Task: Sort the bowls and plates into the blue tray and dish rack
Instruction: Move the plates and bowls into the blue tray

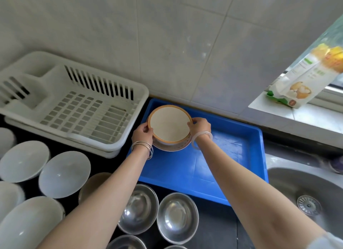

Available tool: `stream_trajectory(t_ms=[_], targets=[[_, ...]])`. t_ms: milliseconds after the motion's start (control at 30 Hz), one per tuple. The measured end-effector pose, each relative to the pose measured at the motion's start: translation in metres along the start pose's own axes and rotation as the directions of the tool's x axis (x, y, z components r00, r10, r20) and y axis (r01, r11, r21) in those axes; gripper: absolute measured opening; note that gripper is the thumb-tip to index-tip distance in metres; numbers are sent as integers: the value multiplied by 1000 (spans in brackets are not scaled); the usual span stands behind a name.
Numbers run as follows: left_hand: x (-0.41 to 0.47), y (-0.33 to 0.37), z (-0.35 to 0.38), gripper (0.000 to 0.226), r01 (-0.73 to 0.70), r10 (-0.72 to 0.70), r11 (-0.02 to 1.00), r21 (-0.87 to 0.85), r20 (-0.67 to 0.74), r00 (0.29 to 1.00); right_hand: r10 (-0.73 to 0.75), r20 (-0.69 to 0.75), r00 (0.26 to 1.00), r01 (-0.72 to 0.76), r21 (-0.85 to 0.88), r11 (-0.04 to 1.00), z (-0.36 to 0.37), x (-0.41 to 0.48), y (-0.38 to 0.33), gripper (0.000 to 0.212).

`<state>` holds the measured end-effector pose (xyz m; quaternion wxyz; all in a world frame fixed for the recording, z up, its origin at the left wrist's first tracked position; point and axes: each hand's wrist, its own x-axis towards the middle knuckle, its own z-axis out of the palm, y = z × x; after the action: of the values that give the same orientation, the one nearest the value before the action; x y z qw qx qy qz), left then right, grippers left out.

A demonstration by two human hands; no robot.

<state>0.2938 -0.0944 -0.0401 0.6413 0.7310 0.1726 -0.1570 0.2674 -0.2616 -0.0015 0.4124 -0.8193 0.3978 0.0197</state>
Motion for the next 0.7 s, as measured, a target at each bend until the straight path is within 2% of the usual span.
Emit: stream_trajectory(t_ms=[167, 300, 467, 567, 700], targets=[[0, -5, 2, 32, 3, -3, 1000, 1, -8, 1000, -40, 6, 999, 40, -16, 999, 1, 2, 7, 23], [-4, -6, 4, 31, -27, 30, 999, 41, -75, 997, -92, 35, 995, 94, -43, 995, 2, -3, 12, 23], [-15, -3, 3, 33, -34, 37, 999, 32, -97, 995, -95, 44, 994, 93, 37, 995, -2, -16, 14, 29], [-31, -6, -4, 36, -23, 21, 999, -29, -64, 998, -77, 53, 996, 73, 82, 994, -11, -28, 20, 34], [-66, -11, -18, 39, 63, -60, 994, -85, 34, 998, -103, 52, 993, 100, 54, 993, -29, -51, 32, 34]])
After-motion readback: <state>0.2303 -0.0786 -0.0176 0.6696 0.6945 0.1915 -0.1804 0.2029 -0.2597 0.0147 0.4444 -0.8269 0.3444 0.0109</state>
